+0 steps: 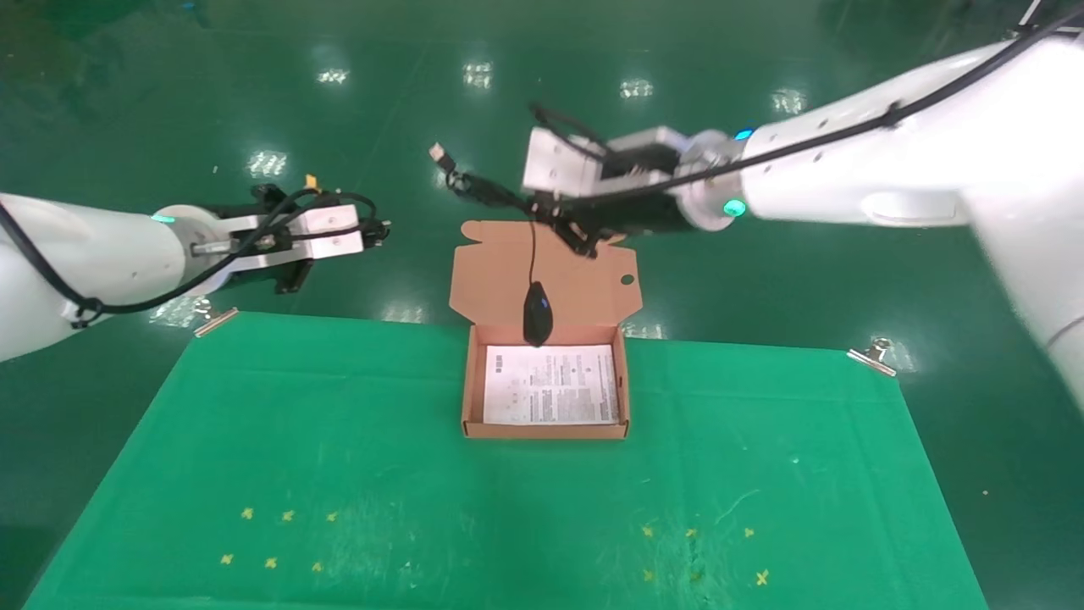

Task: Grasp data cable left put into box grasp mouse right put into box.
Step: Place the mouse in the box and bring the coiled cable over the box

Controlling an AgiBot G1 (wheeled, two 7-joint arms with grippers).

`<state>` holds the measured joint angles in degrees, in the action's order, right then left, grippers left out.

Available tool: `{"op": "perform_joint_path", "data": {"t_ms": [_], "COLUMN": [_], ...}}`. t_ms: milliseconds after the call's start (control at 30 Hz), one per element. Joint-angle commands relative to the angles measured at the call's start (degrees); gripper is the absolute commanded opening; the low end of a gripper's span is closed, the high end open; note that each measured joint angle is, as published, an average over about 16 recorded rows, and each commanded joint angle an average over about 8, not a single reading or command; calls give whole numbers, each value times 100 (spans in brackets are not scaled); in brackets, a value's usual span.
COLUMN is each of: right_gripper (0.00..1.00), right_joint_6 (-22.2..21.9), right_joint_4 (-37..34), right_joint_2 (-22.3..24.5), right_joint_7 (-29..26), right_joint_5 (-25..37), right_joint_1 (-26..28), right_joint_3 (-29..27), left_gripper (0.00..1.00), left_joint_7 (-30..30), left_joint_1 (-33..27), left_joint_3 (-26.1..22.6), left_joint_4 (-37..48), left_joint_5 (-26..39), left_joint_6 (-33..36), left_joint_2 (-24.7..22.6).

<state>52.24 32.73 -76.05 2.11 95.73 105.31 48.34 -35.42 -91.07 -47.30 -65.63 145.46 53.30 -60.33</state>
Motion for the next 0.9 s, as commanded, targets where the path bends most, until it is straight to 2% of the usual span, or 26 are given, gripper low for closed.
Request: {"op": "perform_joint_path", "data": {"t_ms": [33, 300, 567, 900], "right_gripper": [0, 0, 0, 0], "right_joint_6": [-3, -130, -361, -517], "right_joint_4": [-139, -287, -373, -899], "right_joint_2": [-70, -178, -180, -151], "right_joint_7": [72, 142, -31, -199], "right_joint_5": [-13, -309, -657, -716], "right_joint_1": [-47, -285, -510, -715], "right_joint_3": [17, 201, 506, 875], "left_gripper": [0, 0, 0, 0], "left_joint_7": [-67, -121, -132, -134], "left_joint_1": [18, 37, 41, 42], "left_joint_3": [-1, 2, 3, 3], "left_joint_4": [-50, -111, -124, -127], "left_joint_5": [61, 105, 114, 117], "left_joint_6": [54, 85, 91, 93], "left_joint_2": [15, 23, 24, 25]}}
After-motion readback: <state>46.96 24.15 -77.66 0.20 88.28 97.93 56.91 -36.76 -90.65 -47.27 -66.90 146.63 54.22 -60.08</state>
